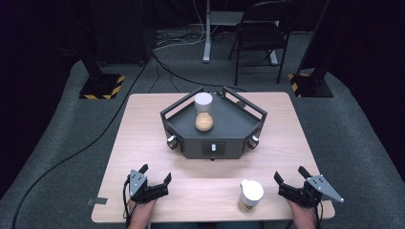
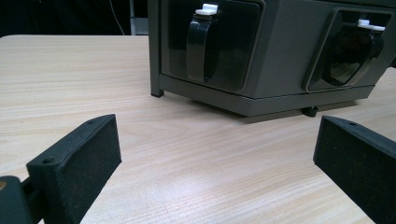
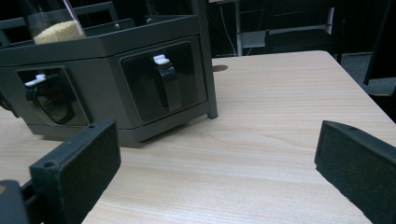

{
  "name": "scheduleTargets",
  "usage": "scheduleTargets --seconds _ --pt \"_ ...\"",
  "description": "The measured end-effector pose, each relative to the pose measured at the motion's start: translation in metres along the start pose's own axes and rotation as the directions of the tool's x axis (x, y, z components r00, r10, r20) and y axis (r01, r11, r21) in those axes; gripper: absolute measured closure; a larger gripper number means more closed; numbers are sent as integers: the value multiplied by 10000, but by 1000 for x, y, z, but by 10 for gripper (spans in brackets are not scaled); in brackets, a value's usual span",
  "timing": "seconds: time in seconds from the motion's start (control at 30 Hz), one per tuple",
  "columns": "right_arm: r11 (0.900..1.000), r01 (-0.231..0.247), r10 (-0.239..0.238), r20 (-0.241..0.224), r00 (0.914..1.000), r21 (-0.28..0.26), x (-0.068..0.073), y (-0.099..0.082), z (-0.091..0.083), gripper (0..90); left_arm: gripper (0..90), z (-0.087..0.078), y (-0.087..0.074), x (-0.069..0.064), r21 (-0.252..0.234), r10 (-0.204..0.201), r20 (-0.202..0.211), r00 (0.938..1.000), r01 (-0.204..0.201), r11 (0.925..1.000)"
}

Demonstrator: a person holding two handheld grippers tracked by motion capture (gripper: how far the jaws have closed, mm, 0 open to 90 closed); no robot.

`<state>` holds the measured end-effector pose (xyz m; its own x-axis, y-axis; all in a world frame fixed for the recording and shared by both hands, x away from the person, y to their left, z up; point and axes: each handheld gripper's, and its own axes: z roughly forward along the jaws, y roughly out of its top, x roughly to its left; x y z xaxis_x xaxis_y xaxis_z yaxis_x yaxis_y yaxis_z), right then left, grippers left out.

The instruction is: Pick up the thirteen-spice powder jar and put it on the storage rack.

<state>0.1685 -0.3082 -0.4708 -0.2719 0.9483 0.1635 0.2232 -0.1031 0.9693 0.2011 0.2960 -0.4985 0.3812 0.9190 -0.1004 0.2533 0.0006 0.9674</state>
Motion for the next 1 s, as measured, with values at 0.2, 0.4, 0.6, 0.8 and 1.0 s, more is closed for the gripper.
scheduleTargets --seconds 0.2,0.4,0.6,0.8,1.0 --pt "10000 41 -42 -159 9999 -64 2 0 -7 0 1 0 0 -4 30 325 -36 9995 -325 9995" --pt "9996 283 -284 -351 9990 -34 5 1 -17 0 1 0 1 -3 45 298 -26 9996 -297 9995" --pt "9991 416 -418 -542 9977 -58 6 2 -28 0 0 1 1 -5 63 412 -41 9991 -412 9991" --pt "9990 405 -418 -762 9962 -175 9 1 -34 0 0 1 1 -4 90 393 -20 9992 -393 9992" --pt "9992 384 -393 -972 9945 -109 16 0 -40 0 0 1 2 -3 114 409 37 9992 -410 9991"
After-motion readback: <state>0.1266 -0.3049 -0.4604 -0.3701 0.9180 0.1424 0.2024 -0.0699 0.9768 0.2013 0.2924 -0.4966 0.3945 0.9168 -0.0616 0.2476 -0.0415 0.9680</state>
